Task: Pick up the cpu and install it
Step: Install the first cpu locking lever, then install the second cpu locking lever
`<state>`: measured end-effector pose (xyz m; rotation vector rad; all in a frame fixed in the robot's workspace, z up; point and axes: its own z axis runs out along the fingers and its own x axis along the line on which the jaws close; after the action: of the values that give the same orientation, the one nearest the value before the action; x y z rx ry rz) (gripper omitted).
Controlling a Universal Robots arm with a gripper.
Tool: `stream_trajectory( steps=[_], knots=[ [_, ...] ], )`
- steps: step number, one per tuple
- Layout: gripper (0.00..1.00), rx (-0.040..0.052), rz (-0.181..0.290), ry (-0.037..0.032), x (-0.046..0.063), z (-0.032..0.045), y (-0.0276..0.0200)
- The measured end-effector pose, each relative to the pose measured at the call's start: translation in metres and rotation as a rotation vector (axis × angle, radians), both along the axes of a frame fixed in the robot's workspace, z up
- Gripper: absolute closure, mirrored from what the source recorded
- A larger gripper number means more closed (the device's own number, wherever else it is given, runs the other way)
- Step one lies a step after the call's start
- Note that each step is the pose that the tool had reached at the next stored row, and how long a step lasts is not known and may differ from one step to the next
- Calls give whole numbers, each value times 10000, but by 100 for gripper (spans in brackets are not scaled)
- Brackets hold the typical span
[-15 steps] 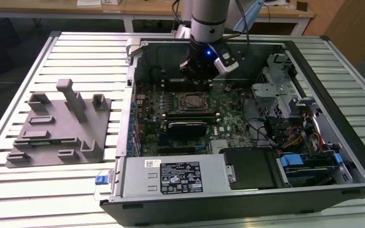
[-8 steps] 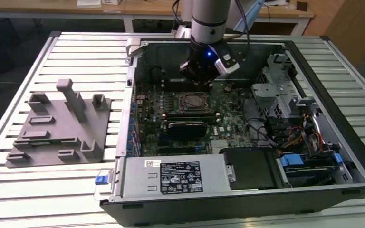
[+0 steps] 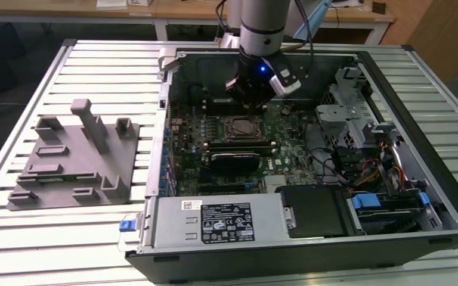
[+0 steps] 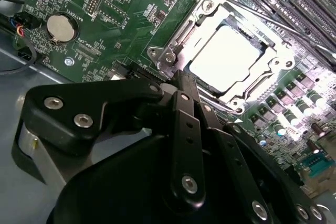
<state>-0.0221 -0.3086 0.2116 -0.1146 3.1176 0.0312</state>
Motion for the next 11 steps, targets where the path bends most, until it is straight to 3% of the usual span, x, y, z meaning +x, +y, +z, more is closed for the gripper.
stream_trajectory(
  steps=[6,11],
  knots=[
    [89,0,0,0,0,-1,-27],
    [89,0,1,0,0,-2,-78]
  ],
)
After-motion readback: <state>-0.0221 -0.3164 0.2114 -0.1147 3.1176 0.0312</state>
